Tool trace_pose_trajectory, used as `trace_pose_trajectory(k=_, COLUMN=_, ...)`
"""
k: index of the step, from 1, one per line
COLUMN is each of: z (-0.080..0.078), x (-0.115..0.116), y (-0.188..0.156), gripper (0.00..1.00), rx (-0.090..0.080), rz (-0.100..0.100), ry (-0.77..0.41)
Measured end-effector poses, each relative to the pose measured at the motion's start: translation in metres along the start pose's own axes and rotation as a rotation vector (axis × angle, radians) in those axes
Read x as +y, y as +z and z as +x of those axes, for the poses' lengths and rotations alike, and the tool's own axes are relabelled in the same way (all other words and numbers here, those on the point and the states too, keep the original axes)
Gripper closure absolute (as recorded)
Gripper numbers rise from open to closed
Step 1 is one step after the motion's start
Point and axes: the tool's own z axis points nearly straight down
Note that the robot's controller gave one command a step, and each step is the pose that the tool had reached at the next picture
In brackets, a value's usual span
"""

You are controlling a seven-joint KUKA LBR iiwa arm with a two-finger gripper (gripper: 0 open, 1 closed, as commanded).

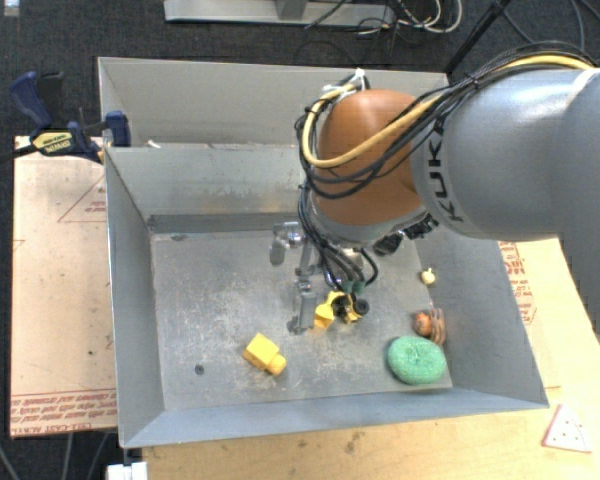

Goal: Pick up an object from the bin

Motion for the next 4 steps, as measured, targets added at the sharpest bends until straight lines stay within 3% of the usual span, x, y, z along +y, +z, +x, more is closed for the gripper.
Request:
trace_pose_trajectory(k=1, z=0.004, x=-0.016, y=0.059, gripper=0.0, rx=0.001, rz=0.001, ry=-0.035)
trace_pose_trajectory(k=2, z=0.012, x=-0.053, y=0.088, gripper=0.0, rx=0.01, rz=0.001, ry=0.097)
trace_pose_trajectory(k=3, z=-0.008, x=-0.083, y=-0.03, gripper=1.0, rx=-0.002, rz=0.002, ry=0.247)
trace_pose_trajectory(k=4, z=-0.007, x=-0.083, y=-0.028, gripper=0.0, rx=0.003, rz=0.001, ry=0.248)
